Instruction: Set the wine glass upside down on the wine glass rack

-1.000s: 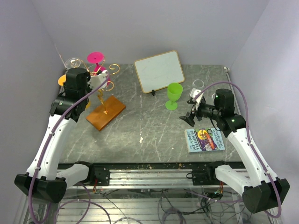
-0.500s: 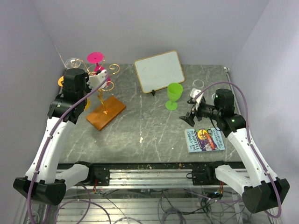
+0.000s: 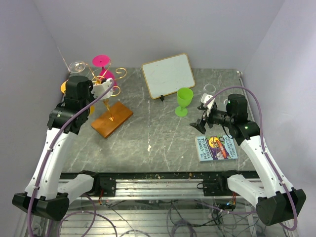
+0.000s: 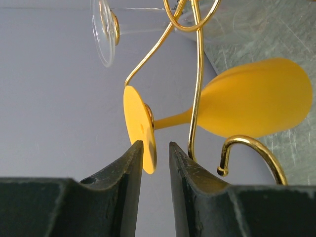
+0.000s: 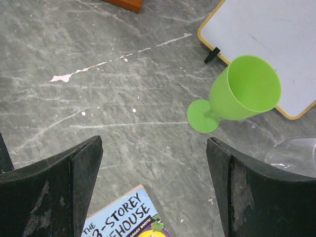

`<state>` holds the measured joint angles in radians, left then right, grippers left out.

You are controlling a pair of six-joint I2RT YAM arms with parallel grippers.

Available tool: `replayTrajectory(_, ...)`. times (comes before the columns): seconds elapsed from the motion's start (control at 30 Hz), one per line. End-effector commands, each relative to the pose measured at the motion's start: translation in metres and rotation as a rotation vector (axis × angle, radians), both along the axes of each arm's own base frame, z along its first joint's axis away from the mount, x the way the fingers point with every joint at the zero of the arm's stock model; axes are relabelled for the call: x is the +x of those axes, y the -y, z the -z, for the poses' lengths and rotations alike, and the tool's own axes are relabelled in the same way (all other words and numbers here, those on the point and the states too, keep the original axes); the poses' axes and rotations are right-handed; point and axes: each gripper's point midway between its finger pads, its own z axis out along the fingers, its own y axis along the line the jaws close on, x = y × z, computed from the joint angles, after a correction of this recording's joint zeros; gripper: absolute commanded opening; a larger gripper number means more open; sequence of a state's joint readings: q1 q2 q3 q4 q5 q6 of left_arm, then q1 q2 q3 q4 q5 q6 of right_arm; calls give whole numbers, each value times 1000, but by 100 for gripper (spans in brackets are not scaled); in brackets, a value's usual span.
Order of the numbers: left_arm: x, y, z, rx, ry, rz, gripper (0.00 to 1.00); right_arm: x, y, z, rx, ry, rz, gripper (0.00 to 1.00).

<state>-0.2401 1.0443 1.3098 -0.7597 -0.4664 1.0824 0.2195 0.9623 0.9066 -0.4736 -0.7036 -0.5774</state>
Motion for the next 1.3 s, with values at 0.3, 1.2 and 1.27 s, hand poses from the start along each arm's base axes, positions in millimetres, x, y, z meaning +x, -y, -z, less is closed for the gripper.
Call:
replayTrajectory(0.3, -17, 26, -45, -264, 147, 89, 44, 16, 11, -12, 13, 26, 118, 86)
replayTrajectory(1.2, -13, 111, -87, -1027, 234, 254, 100, 132, 16, -23, -233, -51, 559, 61)
replayTrajectory(1.27, -14, 112, -88, -1022, 231, 265, 100, 142, 15, -17, -237, -77, 589, 58)
